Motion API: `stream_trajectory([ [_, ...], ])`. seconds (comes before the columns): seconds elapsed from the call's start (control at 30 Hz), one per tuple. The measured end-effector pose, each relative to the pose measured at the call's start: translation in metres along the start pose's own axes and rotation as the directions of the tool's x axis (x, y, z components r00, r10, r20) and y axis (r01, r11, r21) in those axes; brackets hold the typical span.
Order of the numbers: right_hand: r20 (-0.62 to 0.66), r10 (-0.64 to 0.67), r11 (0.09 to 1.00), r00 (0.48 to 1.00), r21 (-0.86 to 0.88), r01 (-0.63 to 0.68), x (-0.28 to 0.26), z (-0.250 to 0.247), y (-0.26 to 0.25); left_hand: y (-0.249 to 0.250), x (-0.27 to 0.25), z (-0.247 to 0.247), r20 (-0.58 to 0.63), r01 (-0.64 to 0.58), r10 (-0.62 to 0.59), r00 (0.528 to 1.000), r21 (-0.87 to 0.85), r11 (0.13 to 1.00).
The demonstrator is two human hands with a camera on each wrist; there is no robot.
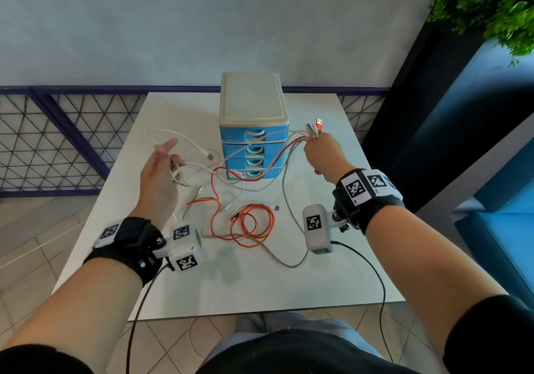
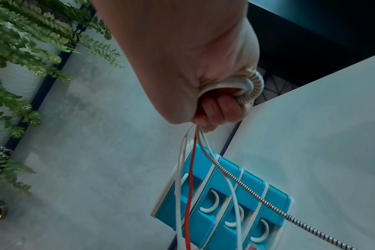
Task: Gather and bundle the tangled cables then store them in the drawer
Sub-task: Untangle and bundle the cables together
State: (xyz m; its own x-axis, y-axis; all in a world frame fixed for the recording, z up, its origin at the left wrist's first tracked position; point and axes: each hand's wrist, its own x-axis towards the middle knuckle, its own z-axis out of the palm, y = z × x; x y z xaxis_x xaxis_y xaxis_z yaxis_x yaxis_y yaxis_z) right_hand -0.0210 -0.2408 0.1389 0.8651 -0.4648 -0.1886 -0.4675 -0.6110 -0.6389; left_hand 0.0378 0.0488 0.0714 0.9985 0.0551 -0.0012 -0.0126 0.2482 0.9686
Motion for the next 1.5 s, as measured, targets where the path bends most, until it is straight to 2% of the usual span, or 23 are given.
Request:
stream_trajectory([
  [0.07, -0.020, 0.003, 1.000, 1.000, 0.000, -0.003, 0.002, -0.003, 0.002, 0.008, 0.001, 0.001, 0.054, 0.152, -0.145, 0.988, -0.171, 0.973],
  [0.1, -0.022, -0.012, 0.999, 1.000, 0.032, 0.013, 0.005, -0.004, 0.003, 0.011, 0.001, 0.001, 0.094, 0.191, -0.177, 0.980, -0.164, 0.968],
  [0.13, -0.029, -0.027, 0.998, 0.999, 0.056, 0.029, 0.005, -0.005, 0.004, 0.013, 0.000, 0.001, 0.134, 0.197, -0.186, 0.973, -0.073, 0.978],
  [0.2, -0.036, -0.040, 0.995, 0.999, 0.090, 0.043, 0.005, -0.007, 0.003, 0.011, -0.002, -0.002, 0.238, 0.104, -0.179, 0.955, 0.294, 0.950],
  [0.27, -0.011, -0.051, 0.984, 0.999, 0.169, 0.052, 0.002, -0.006, 0.000, 0.011, -0.007, 0.000, 0.335, -0.002, -0.253, 0.908, 0.607, 0.794],
  [0.33, 0.050, -0.078, 0.964, 0.996, 0.257, 0.063, -0.003, -0.003, -0.006, 0.007, -0.010, 0.006, 0.384, -0.138, -0.317, 0.867, 0.797, 0.589],
  [0.4, 0.152, -0.109, 0.921, 0.982, 0.386, 0.043, -0.008, -0.001, -0.012, 0.002, -0.013, 0.013, 0.464, -0.376, -0.252, 0.849, 0.867, 0.328],
  [0.43, 0.223, -0.127, 0.885, 0.966, 0.466, 0.009, -0.011, -0.001, -0.014, -0.001, -0.014, 0.017, 0.520, -0.462, -0.177, 0.836, 0.840, 0.284],
  [0.5, 0.349, -0.191, 0.833, 0.917, 0.553, -0.036, -0.018, -0.002, -0.017, 0.002, -0.015, 0.027, 0.579, -0.557, 0.042, 0.814, 0.759, 0.337],
  [0.57, 0.437, -0.240, 0.825, 0.867, 0.562, -0.055, -0.022, -0.002, -0.018, 0.012, -0.014, 0.041, 0.558, -0.619, 0.272, 0.784, 0.665, 0.419],
  [0.63, 0.507, -0.272, 0.833, 0.818, 0.549, -0.063, -0.025, -0.002, -0.019, 0.025, -0.015, 0.062, 0.582, -0.685, 0.364, 0.727, 0.571, 0.453],
  [0.67, 0.537, -0.285, 0.843, 0.794, 0.534, -0.058, -0.026, -0.002, -0.020, 0.032, -0.018, 0.073, 0.621, -0.696, 0.333, 0.710, 0.544, 0.469],
  [0.73, 0.590, -0.305, 0.865, 0.748, 0.500, -0.042, -0.030, -0.003, -0.023, 0.042, -0.022, 0.092, 0.671, -0.637, 0.151, 0.726, 0.574, 0.515],
  [0.8, 0.627, -0.310, 0.886, 0.715, 0.464, -0.022, -0.032, -0.005, -0.024, 0.047, -0.023, 0.102, 0.659, -0.502, -0.021, 0.752, 0.592, 0.630],
  [0.9, 0.620, -0.323, 0.906, 0.715, 0.421, 0.045, -0.033, -0.009, -0.022, 0.052, -0.021, 0.105, 0.660, -0.239, -0.215, 0.720, 0.526, 0.816],
  [0.97, 0.580, -0.348, 0.895, 0.737, 0.439, 0.078, -0.033, -0.008, -0.021, 0.053, -0.022, 0.104, 0.635, 0.047, -0.395, 0.664, 0.493, 0.869],
  [1.03, 0.538, -0.376, 0.878, 0.755, 0.467, 0.104, -0.034, -0.008, -0.023, 0.054, -0.024, 0.105, 0.637, 0.304, -0.521, 0.568, 0.426, 0.852],
  [1.07, 0.524, -0.388, 0.872, 0.758, 0.476, 0.118, -0.034, -0.008, -0.024, 0.056, -0.025, 0.104, 0.646, 0.392, -0.552, 0.527, 0.391, 0.833],
  [1.1, 0.515, -0.398, 0.866, 0.759, 0.484, 0.125, -0.035, -0.008, -0.024, 0.056, -0.024, 0.104, 0.652, 0.444, -0.564, 0.507, 0.363, 0.819],
  [1.27, 0.549, -0.410, 0.852, 0.728, 0.516, 0.090, -0.033, -0.011, -0.026, 0.055, -0.023, 0.101, 0.652, 0.468, -0.516, 0.556, 0.267, 0.842],
  [1.37, 0.529, -0.421, 0.843, 0.737, 0.529, 0.101, -0.031, -0.010, -0.026, 0.053, -0.024, 0.097, 0.675, 0.485, -0.486, 0.555, 0.212, 0.848],
  [1.43, 0.518, -0.426, 0.829, 0.742, 0.553, 0.090, -0.030, -0.008, -0.026, 0.054, -0.025, 0.093, 0.702, 0.516, -0.498, 0.510, 0.214, 0.830],
  [1.5, 0.499, -0.432, 0.801, 0.751, 0.595, 0.065, -0.027, -0.008, -0.024, 0.055, -0.028, 0.086, 0.732, 0.544, -0.535, 0.422, 0.268, 0.795],
])
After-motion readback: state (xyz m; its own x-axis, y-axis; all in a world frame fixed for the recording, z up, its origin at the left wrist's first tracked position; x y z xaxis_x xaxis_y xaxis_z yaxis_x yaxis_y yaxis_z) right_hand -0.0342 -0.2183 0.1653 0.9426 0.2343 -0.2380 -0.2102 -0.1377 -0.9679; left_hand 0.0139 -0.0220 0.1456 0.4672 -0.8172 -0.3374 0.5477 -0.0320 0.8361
